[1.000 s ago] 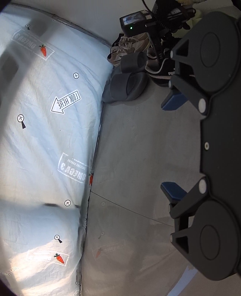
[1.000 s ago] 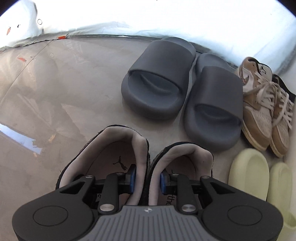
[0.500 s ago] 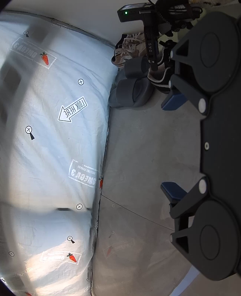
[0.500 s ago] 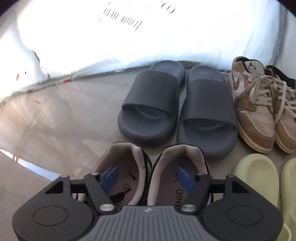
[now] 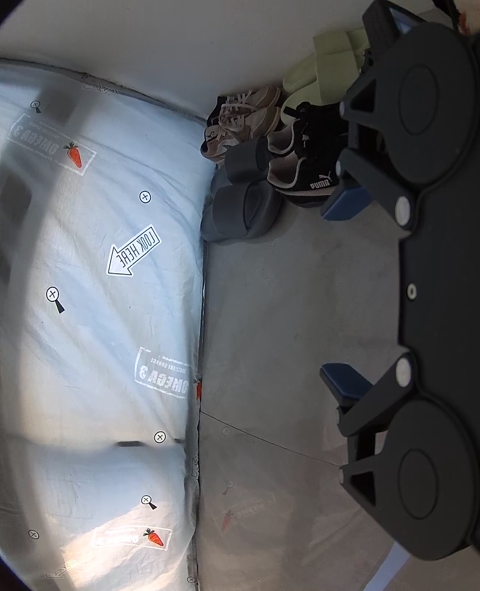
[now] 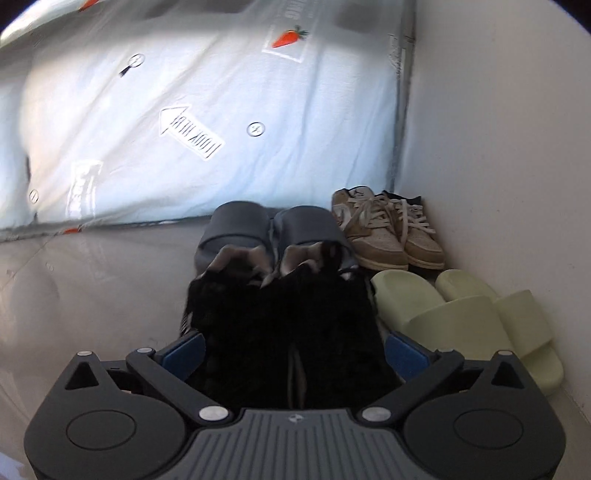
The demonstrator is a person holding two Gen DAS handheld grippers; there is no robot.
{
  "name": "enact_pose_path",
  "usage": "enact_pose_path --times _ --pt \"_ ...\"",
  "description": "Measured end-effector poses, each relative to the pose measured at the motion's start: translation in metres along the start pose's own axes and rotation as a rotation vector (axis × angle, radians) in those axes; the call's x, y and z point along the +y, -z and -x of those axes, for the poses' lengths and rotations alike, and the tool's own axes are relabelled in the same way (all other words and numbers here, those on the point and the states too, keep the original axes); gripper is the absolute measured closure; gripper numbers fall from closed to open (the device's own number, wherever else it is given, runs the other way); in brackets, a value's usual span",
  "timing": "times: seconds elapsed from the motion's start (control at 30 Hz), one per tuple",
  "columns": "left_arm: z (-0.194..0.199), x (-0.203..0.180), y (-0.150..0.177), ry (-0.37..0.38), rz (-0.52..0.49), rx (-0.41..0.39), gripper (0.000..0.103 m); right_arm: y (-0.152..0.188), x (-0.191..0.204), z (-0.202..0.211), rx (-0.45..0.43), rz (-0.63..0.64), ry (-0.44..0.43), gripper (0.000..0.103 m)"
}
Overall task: Organize scattered shoes
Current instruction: 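Set the black sneakers down in front of the grey slides, open right gripper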
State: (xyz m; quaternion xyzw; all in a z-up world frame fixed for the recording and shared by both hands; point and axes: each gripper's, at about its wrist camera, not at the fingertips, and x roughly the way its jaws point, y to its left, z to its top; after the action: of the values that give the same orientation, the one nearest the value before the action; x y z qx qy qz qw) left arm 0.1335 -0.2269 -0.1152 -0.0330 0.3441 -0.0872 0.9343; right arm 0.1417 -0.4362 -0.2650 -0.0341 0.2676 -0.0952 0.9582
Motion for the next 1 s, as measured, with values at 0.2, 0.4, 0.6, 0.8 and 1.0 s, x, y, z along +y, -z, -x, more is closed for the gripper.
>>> enact_pose_path --times 0.2,0.4,0.6,0.8,1.0 --pt "0.010 0.010 0.006 0.012 -0.022 0.011 0.018 0.025 0.054 -0.004 -0.013 0.238 0.058 0.001" --pt "0.017 0.021 0.008 0.007 -0.010 0.007 0.018 0.022 0.042 -0.014 0.043 0.221 0.079 0.001" --pt "0.034 0.032 0.014 -0.033 0.033 -0.028 0.018 0.023 0.024 -0.017 0.084 0.139 0.033 0.001" --pt "0.044 0.042 0.023 -0.101 0.153 -0.014 0.018 0.018 0.023 -0.015 0.126 0.151 0.025 0.000" --pt "0.053 0.044 0.045 -0.167 0.237 0.003 0.018 0.011 0.008 -0.003 0.132 0.107 -0.003 0.000"
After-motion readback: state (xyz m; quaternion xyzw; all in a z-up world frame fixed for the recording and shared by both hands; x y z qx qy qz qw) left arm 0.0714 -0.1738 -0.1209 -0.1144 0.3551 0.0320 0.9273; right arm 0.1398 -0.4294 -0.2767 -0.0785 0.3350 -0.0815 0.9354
